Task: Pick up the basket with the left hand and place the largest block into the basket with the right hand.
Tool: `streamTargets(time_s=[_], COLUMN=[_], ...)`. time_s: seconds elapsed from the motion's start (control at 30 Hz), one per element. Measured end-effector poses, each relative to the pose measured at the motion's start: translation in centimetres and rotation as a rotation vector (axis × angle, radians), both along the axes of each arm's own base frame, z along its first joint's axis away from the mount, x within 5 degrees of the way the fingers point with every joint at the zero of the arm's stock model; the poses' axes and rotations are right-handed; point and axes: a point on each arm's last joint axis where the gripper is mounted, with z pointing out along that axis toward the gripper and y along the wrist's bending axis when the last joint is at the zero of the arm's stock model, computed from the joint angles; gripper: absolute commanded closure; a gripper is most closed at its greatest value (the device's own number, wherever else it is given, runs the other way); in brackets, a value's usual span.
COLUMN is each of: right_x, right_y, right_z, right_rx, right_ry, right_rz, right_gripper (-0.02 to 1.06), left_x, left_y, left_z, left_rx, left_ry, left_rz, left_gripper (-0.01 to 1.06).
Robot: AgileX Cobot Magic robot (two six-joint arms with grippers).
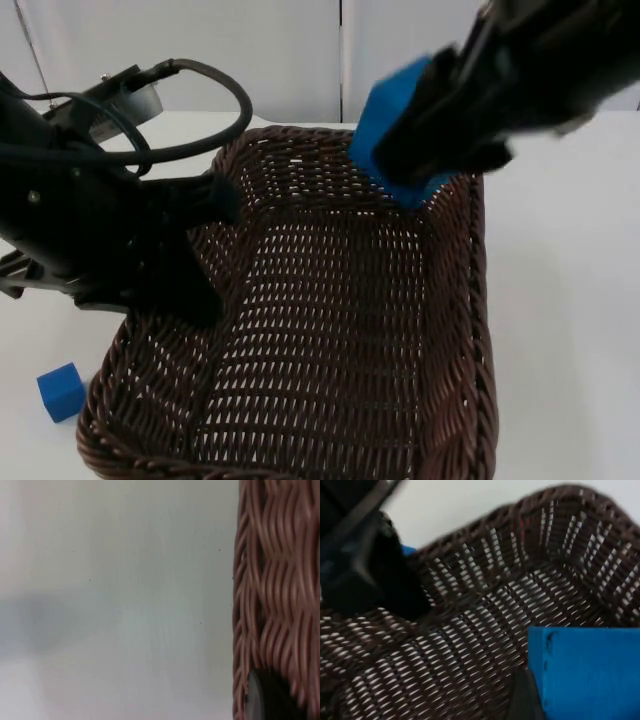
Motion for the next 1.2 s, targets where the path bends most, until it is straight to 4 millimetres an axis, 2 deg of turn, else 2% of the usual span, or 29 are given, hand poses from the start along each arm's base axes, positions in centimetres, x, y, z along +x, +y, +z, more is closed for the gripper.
streamTargets(time_s=[0.17,0.23,0.3,0.33,0.47,0.5,0.57,0.63,0.83,0.93,1.0,1.2], right_x=[1.4,1.8,1.9,2.0,2.1,2.1,2.2,2.3,2.1,1.6,1.4,-0.3], right_y=[1.2,1.5,1.6,1.7,1.9,1.9,2.0,2.0,1.8,1.3,1.1,-0.3], right_z=[-3.0,-4.5,-5.0,-5.6,-6.3,-6.3,-6.2,-6.2,-4.9,-2.7,-2.0,2.1], right_rx=[-0.012,-0.033,-0.042,-0.049,-0.051,-0.047,-0.040,-0.038,-0.014,0.019,0.030,0.084], right_ry=[0.041,0.068,0.080,0.092,0.117,0.117,0.110,0.107,0.074,0.016,-0.005,-0.072], right_rz=[-0.031,-0.037,-0.038,-0.041,-0.050,-0.053,-0.057,-0.058,-0.054,-0.045,-0.042,-0.021], right_gripper=[1.04,0.97,0.83,0.83,0.33,0.33,0.07,-0.01,-0.01,-0.01,-0.01,-0.01], left_x=[0.0,0.0,0.0,0.0,0.0,0.0,0.1,0.1,0.1,0.1,0.1,0.1], left_y=[0.0,0.0,0.0,0.0,0.0,0.0,0.0,0.0,0.0,0.0,0.0,0.0], left_z=[0.0,0.0,0.0,0.0,0.0,0.0,0.0,0.0,0.0,0.0,0.0,0.0], left_rx=[0.000,0.000,0.000,0.000,0.001,0.001,0.001,0.001,0.001,0.002,0.002,0.002], left_ry=[0.000,0.000,-0.002,-0.002,-0.003,-0.003,-0.005,-0.005,-0.005,-0.008,-0.010,-0.010], left_rz=[0.000,0.000,0.001,0.001,0.002,0.002,0.003,0.003,0.003,0.005,0.006,0.006], left_gripper=[1.05,1.05,1.05,1.05,1.05,1.05,1.05,1.05,1.05,1.05,1.05,1.05])
